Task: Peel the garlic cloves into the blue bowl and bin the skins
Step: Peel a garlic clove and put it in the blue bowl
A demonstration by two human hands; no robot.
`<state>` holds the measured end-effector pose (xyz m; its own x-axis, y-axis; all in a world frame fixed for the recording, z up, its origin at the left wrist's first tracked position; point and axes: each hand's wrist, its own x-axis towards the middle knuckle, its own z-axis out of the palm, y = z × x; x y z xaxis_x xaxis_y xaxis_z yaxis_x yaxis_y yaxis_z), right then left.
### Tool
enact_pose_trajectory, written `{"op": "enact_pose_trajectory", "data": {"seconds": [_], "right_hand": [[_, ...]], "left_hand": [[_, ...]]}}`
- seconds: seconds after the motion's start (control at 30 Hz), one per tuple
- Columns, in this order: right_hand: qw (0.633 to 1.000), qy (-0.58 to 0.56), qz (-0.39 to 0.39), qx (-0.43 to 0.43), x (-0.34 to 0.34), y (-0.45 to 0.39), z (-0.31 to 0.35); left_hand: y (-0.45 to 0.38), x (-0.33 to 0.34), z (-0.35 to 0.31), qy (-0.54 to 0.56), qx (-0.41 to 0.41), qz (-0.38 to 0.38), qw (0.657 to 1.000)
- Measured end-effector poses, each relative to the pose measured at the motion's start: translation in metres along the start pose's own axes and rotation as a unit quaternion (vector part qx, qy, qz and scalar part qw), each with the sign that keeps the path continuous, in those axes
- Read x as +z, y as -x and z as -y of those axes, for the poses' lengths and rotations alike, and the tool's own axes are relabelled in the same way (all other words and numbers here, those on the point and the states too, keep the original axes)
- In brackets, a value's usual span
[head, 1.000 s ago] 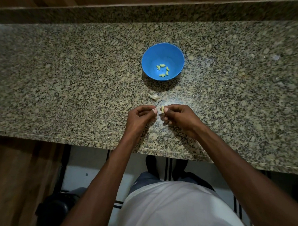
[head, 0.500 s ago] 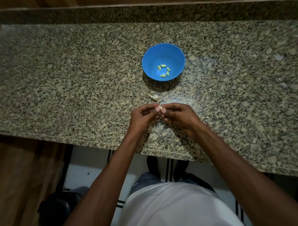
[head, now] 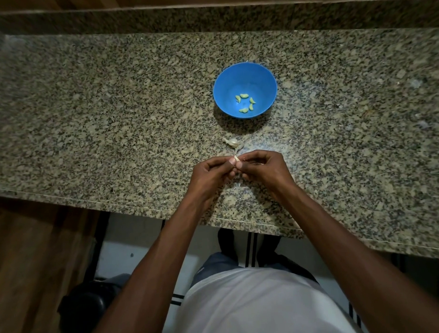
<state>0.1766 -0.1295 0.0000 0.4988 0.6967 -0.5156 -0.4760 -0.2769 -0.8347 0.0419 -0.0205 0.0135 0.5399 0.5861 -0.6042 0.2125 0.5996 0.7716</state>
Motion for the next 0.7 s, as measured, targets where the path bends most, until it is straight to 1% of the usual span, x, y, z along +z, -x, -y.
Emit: {"op": "enact_pose_trajectory", "data": {"seconds": [0.1, 0.2, 0.27, 0.37, 0.47, 0.7], "right_hand": [[0.999, 0.027, -0.009, -0.033, 0.002, 0.001, -0.002], [0.998, 0.039, -0.019, -0.051, 0.003, 0.002, -0.006], [0.998, 0.015, -0.019, -0.051, 0.004, 0.004, -0.01], [0.998, -0.024, -0.004, -0.049, 0.004, 0.007, -0.014], [0.999, -0.031, -0.01, -0.042, 0.003, 0.007, -0.014], [0.998, -0.004, -0.063, -0.027, 0.001, 0.007, -0.014]], "left_hand": [[0.0, 0.003, 0.0, -0.019, 0.004, -0.03, 0.999], [0.003, 0.009, 0.004, -0.066, 0.039, -0.073, 0.994], [0.006, 0.014, 0.007, -0.091, 0.065, -0.094, 0.989], [0.006, 0.017, 0.01, -0.109, 0.081, -0.121, 0.983], [0.002, 0.017, 0.012, -0.13, 0.093, -0.116, 0.98], [-0.005, 0.018, 0.014, -0.172, 0.093, -0.117, 0.974]]}}
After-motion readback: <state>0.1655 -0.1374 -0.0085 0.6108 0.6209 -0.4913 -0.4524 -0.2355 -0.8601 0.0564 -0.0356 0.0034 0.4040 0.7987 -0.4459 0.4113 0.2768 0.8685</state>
